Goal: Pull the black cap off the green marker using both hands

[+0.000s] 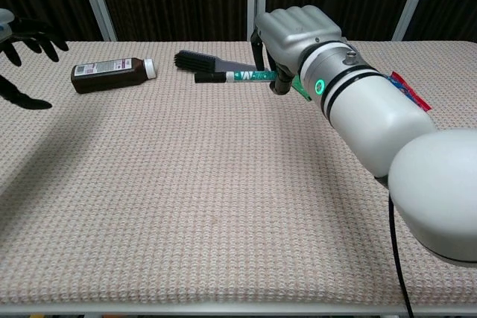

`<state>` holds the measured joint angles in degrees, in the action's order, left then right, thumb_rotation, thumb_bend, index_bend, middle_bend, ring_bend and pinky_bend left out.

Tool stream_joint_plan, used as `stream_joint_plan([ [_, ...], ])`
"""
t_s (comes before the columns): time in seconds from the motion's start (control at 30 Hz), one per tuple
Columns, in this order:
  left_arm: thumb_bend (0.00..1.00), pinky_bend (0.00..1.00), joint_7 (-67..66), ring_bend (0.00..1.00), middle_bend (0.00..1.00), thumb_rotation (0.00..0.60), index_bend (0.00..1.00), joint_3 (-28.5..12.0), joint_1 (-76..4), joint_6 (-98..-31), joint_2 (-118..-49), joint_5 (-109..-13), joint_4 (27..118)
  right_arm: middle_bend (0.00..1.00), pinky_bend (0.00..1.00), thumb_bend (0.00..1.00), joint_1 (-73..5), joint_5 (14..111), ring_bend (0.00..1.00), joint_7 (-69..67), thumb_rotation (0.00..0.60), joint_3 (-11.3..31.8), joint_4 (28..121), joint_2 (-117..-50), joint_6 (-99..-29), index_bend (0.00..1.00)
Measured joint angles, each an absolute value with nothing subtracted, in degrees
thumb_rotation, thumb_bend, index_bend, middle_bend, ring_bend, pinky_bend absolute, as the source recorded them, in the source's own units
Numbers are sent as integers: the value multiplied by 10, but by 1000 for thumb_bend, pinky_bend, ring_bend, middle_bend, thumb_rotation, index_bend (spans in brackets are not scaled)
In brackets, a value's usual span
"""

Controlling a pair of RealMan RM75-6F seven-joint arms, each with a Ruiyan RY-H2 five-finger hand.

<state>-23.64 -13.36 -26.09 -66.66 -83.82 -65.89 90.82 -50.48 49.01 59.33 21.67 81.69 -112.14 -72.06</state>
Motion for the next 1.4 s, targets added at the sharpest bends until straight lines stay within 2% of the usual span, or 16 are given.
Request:
stream_joint_plan([
  [0.23,130,412,-330,315,375,600,338,-178,-311,-704,-887,-601,933,635,722,343,-527,474,633,603,600,242,802,-1147,-745,653],
  [0.47,135,433,-388,340,401,600,364,-205,-347,-730,-917,-564,948,637,722,341,-549,467,633,601,600,266,784,-1175,-760,657],
  [0.8,137,455,-426,363,425,600,387,-202,-387,-743,-971,-532,941,637,721,342,-579,453,632,591,600,291,716,-1207,-761,658],
  [1.4,160,479,-428,390,450,600,416,-200,-435,-743,-1032,-537,835,636,721,343,-616,451,630,570,600,298,639,-1244,-733,659],
])
